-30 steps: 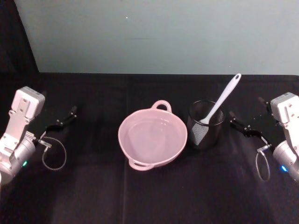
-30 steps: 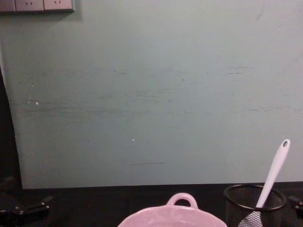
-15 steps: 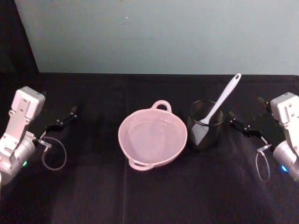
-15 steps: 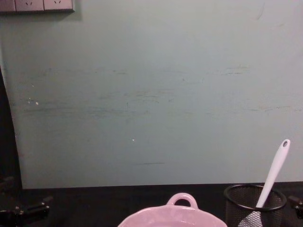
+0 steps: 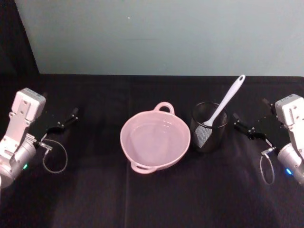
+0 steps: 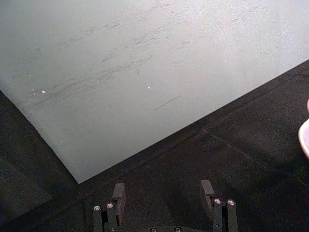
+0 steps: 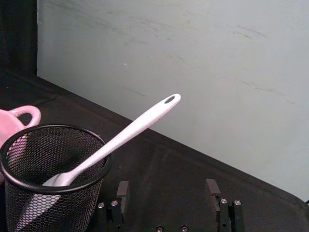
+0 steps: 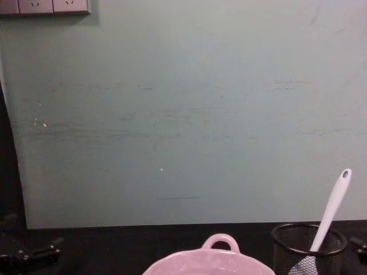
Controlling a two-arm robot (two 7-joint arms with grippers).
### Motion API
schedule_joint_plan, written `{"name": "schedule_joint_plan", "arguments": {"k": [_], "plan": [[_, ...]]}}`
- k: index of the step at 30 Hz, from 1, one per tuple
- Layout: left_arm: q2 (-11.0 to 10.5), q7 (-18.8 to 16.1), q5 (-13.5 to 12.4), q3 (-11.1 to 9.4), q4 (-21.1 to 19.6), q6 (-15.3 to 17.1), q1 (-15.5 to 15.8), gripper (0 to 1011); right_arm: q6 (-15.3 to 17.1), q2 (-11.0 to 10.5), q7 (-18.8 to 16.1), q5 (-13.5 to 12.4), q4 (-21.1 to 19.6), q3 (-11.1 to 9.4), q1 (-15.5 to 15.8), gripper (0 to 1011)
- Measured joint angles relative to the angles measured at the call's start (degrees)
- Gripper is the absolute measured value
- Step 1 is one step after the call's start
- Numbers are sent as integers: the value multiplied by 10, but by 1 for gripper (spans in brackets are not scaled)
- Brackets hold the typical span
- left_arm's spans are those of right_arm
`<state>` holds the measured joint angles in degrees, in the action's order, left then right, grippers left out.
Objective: Use the one hand to pick up the spoon and stir the clear water in the bowl.
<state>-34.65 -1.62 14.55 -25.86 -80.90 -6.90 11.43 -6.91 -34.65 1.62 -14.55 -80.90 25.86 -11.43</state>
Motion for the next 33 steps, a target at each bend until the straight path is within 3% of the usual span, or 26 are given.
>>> {"name": "schedule_joint_plan", "arguments": {"k": [5,10,15,18,21,23,33], "plan": [[0,0,0,0,0,0,0,1011,-3,1,14,13,-12,-9,13,1002],[0,0,0,0,0,0,0,1011,1,-8,34,22,-51,-28,45,1003],[0,0,0,0,0,0,0,1011,1,-16,44,12,-92,-52,80,1003],[0,0,0,0,0,0,0,1011,-9,-15,33,-17,-106,-70,95,1003],[0,0,0,0,0,0,0,1011,-28,-6,-10,-66,-104,-84,97,1003],[0,0,0,0,0,0,0,1011,-31,-2,-29,-86,-100,-87,94,1003],[0,0,0,0,0,0,0,1011,-18,40,-134,-192,-41,-102,50,1003]]}}
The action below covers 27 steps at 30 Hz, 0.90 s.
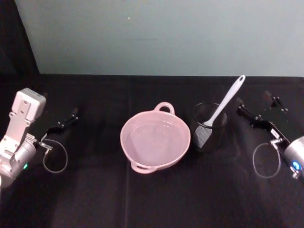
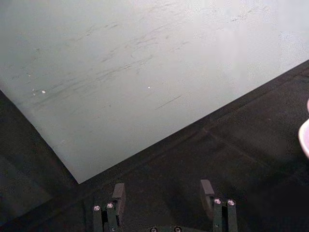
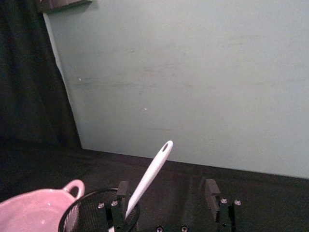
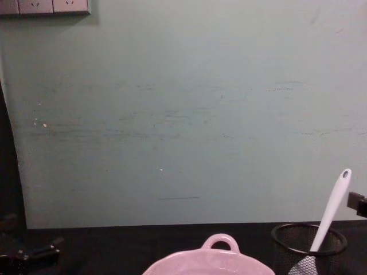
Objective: Use the one hand to pick up the spoon and stir the clear water in the bowl.
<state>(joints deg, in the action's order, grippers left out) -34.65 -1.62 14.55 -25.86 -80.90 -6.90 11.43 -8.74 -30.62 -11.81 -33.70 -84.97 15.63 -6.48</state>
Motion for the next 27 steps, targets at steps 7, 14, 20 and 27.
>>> {"name": "schedule_joint_plan", "arguments": {"k": [7,14,20,27], "plan": [[0,0,0,0,0,0,0,1011,39,34,-49,-59,48,-9,-37,1003],[0,0,0,0,0,0,0,1011,87,68,-71,-115,80,-28,-63,1003],[0,0,0,0,0,0,0,1011,102,89,-75,-139,95,-39,-75,1003],[0,0,0,0,0,0,0,1011,106,104,-79,-154,110,-41,-89,998]]}}
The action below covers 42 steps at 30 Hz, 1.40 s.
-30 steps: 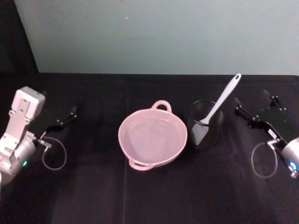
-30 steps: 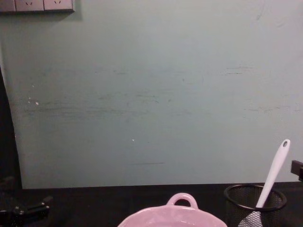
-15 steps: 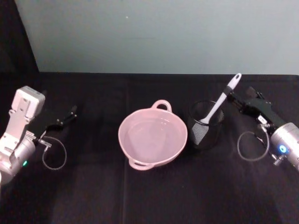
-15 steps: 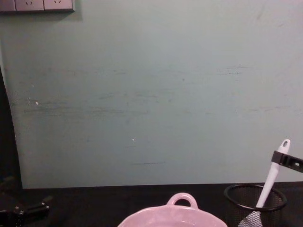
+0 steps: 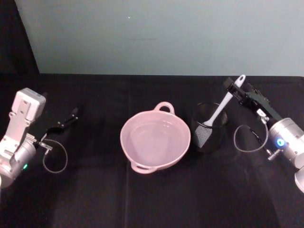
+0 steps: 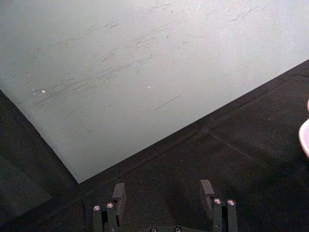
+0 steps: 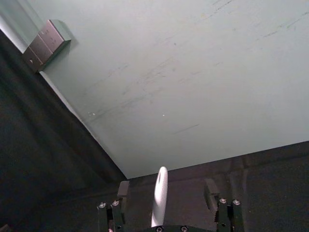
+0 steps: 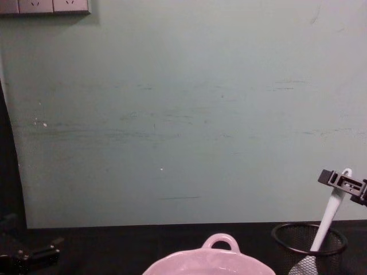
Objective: Use the one hand to pick up the spoon and stir the clear water in the bowl.
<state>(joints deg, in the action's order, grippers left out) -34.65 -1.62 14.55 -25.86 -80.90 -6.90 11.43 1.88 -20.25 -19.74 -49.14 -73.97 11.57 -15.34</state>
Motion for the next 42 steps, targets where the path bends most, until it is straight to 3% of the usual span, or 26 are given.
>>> {"name": "schedule_joint_plan", "arguments": {"k": [4,10,13,29,38,42], "plan": [[0,0,0,0,0,0,0,1011,0,1,0,0,-1,3,-1,947],[0,0,0,0,0,0,0,1011,2,0,2,-3,-6,5,3,746],[0,0,0,0,0,0,0,1011,2,0,2,-5,-7,5,3,691],[0,0,0,0,0,0,0,1011,0,-2,1,-15,-8,6,2,149],[0,0,0,0,0,0,0,1011,-4,-7,3,-12,-18,8,4,125],[0,0,0,0,0,0,0,1011,-9,-13,9,2,-36,12,10,124]]}}
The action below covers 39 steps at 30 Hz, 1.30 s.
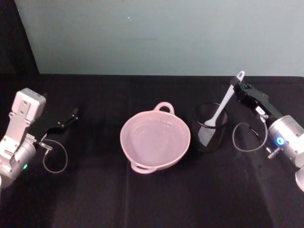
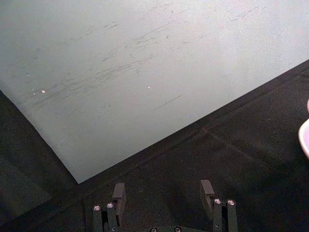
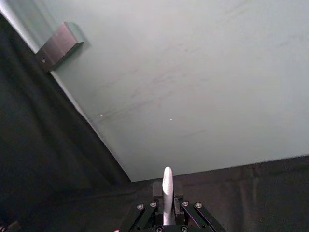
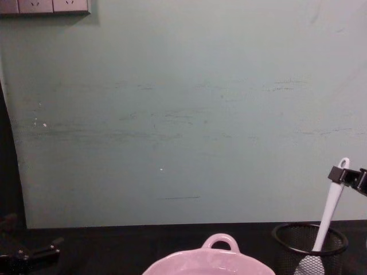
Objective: Use the one hand to pick up the spoon and stir the clear water in the bowl.
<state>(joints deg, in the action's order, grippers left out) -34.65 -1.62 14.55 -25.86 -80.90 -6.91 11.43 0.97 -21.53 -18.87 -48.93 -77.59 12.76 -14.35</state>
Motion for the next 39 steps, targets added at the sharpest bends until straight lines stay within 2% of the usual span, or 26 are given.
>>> {"name": "schedule_joint_plan", "arguments": {"k": [9,10,13,14,18,21,30,39], "plan": [[0,0,0,0,0,0,0,1011,-6,-22,10,54,-66,11,10,124],[0,0,0,0,0,0,0,1011,-6,-22,10,54,-66,11,10,124],[0,0,0,0,0,0,0,1011,2,-35,14,79,-94,16,10,125],[0,0,0,0,0,0,0,1011,2,-35,14,79,-94,16,10,125],[0,0,0,0,0,0,0,1011,20,-52,17,107,-134,19,9,124],[0,0,0,0,0,0,0,1011,32,-62,17,115,-159,16,7,124],[0,0,0,0,0,0,0,1011,79,-87,17,118,-222,5,2,124],[0,0,0,0,0,0,0,1011,106,-104,21,114,-258,-1,-8,124]]}}
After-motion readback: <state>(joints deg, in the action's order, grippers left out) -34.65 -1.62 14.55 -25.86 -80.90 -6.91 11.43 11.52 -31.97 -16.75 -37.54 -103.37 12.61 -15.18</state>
